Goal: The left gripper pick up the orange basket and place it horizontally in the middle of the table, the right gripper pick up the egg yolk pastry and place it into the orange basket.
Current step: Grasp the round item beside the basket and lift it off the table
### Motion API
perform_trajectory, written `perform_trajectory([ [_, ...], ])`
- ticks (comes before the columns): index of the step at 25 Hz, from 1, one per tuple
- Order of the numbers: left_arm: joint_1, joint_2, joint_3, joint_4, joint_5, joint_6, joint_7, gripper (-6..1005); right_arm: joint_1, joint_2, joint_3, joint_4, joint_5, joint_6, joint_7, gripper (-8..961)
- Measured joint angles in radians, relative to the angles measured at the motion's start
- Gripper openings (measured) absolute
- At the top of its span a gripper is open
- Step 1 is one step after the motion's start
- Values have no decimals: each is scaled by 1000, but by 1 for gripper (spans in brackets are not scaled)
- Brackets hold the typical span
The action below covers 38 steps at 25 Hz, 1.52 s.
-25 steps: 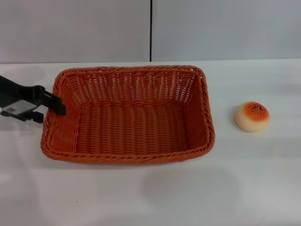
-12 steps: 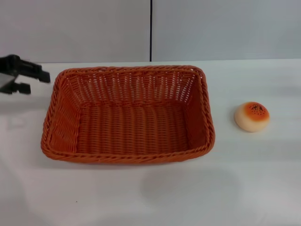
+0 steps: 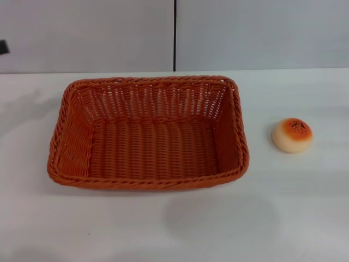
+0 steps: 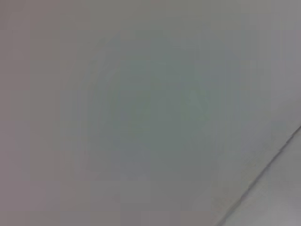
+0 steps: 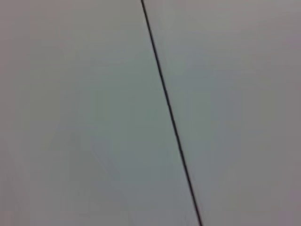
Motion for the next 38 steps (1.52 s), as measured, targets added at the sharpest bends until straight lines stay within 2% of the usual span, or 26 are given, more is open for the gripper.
perform_trajectory([
  [1,34,-7,-27,-40,-78,-4,100,657,0,0,0,0,0,0,0,681],
  [3,50,-9,-38,-60,-110,-5,137,657,-8,13,-7,-57,-27,-1,61,681],
  [5,147,-5,-77,-273,-316,0,406,657,-9,15,-7,-121,-95,1,190,681],
  [8,166,-3,-81,-321,-354,2,464,657,-2,14,-7,-167,-146,1,286,681],
  [9,230,-2,-88,-466,-445,6,710,656,2,14,-7,-189,-172,1,333,681],
  [10,253,-4,-89,-534,-471,11,822,656,12,16,-7,-251,-237,2,434,680],
  [14,288,-5,-115,-725,-518,33,1095,656,20,19,-26,-352,-330,25,566,680],
  [15,294,-6,-139,-801,-523,37,1204,656,21,21,-44,-419,-388,35,676,680],
  [18,295,-6,-155,-861,-525,35,1282,655,26,18,-48,-481,-462,33,794,680],
  [19,296,-7,-159,-889,-525,33,1330,655,31,16,-47,-514,-511,33,859,679],
  [20,292,-9,-165,-928,-527,31,1403,655,45,10,-47,-605,-624,43,1000,679],
  [23,285,-10,-171,-960,-528,29,1456,655,56,4,-49,-689,-723,61,1104,679],
  [24,276,-10,-184,-989,-529,24,1494,654,66,-3,-47,-730,-779,81,1160,679],
  [25,264,-10,-210,-1021,-529,15,1520,654,90,-22,-38,-783,-873,134,1260,679],
  [26,264,-10,-210,-1021,-529,15,1520,654,90,-22,-38,-783,-873,134,1260,679],
  [29,255,-10,-235,-1037,-530,7,1526,654,151,-61,-32,-827,-1027,238,1394,679],
  [30,249,-11,-241,-1042,-530,4,1533,654,208,-83,-44,-839,-1169,301,1479,679],
  [31,249,-11,-241,-1042,-530,4,1533,654,208,-83,-44,-839,-1169,301,1479,679],
  [33,246,-12,-241,-1045,-530,-5,1539,654,254,-94,-88,-831,-1282,332,1536,679],
  [34,245,-12,-241,-1047,-530,-11,1540,654,269,-96,-119,-822,-1320,338,1559,679],
  [35,243,-11,-242,-1050,-530,-25,1541,654,293,-99,-196,-800,-1377,340,1607,679],
  [36,243,-11,-242,-1050,-530,-25,1541,654,293,-99,-196,-800,-1377,340,1607,679],
  [38,241,-11,-242,-1052,-531,-32,1546,654,321,-99,-265,-756,-1398,329,1652,679],
])
